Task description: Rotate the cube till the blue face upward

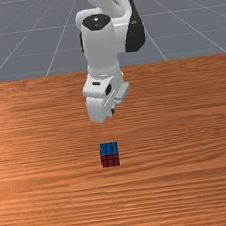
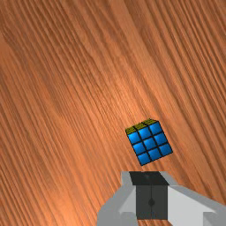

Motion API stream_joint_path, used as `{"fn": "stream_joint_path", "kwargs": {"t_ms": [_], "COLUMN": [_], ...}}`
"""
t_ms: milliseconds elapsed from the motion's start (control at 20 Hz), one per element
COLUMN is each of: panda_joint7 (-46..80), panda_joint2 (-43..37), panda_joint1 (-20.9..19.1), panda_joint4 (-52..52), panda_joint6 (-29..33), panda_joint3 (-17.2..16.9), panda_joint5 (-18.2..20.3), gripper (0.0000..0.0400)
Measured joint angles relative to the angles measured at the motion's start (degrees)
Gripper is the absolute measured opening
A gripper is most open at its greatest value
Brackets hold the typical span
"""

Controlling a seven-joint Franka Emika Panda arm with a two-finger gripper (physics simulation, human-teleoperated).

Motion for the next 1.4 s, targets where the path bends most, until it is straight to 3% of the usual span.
{"fn": "stream_joint_path", "kwargs": {"t_ms": [1400], "panda_joint7": [55.05], "panda_joint2": [3.71], "panda_joint1": [5.06], "panda_joint4": [5.25], "panda_joint6": [-7.01], "panda_joint3": [-7.59], "panda_joint5": [10.80], "gripper": [0.0000]}}
